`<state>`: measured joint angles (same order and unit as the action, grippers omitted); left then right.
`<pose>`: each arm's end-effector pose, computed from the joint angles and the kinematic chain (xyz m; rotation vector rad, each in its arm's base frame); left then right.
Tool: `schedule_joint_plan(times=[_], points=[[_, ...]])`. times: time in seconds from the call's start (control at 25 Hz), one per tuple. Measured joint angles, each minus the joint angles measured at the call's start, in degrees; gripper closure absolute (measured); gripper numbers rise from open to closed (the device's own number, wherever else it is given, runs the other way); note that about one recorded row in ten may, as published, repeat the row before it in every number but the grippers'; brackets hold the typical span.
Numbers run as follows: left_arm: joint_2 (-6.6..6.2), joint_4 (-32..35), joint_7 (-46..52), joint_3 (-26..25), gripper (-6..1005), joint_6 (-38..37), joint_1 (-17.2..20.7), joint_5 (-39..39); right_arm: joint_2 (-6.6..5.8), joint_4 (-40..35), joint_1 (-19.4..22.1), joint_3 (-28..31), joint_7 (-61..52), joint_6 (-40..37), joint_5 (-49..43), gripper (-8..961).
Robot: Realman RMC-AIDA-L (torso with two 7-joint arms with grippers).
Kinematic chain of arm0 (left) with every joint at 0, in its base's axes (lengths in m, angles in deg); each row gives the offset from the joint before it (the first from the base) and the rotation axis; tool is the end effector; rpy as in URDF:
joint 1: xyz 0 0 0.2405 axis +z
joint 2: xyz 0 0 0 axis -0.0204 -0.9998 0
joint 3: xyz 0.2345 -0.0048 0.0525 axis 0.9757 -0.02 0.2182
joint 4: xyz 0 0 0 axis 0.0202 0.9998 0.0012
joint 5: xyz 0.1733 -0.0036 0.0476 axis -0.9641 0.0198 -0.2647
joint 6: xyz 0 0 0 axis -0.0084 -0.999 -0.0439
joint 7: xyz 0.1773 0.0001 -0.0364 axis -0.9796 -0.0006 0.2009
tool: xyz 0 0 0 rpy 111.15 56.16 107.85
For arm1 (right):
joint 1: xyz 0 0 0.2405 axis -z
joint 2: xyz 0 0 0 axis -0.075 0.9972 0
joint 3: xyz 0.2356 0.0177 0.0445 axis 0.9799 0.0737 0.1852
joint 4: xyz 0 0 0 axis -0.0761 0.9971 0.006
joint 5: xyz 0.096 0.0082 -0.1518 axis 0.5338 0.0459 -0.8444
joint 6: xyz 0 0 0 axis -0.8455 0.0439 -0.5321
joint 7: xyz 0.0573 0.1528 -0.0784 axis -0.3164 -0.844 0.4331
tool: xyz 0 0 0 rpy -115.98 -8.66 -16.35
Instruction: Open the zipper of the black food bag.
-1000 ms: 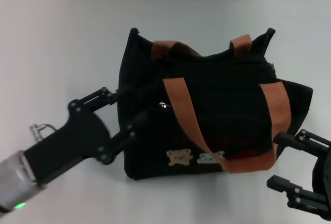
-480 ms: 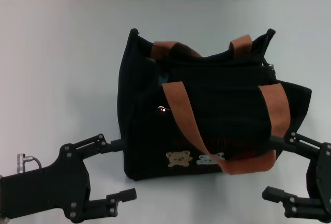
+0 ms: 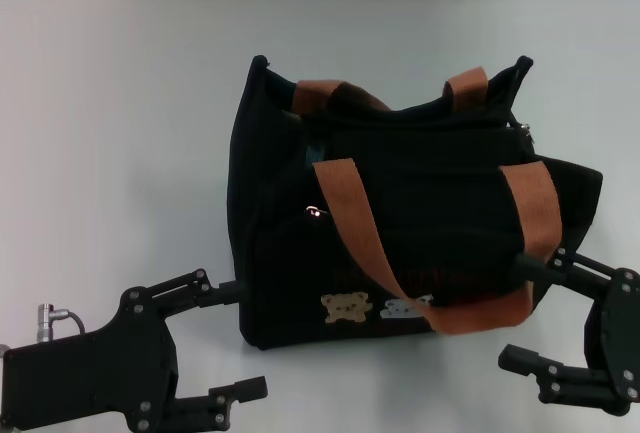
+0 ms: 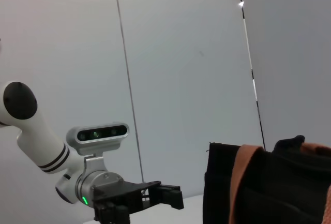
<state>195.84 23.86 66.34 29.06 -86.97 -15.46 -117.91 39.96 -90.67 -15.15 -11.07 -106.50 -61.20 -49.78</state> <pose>-0.2338 0.1795 -0.0273 -2.7081 -0.1301 -1.1452 0.2346 0.1921 -0.0186 -2.6571 0.3016 1.1732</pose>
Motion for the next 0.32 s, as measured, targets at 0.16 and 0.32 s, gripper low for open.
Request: schedule_joint_plan(times=[0.16, 0.32], points=[[0.03, -0.2, -0.5, -0.2, 197, 0.0, 0.0, 0.1, 0.09, 0.1, -0.1, 0.1, 0.0, 0.1, 0.4, 111], [0.03, -0.1, -0.8, -0.5, 197, 0.0, 0.2, 0.4, 0.18, 0.2, -0.1, 0.2, 0.1, 0.1, 0.9, 111]])
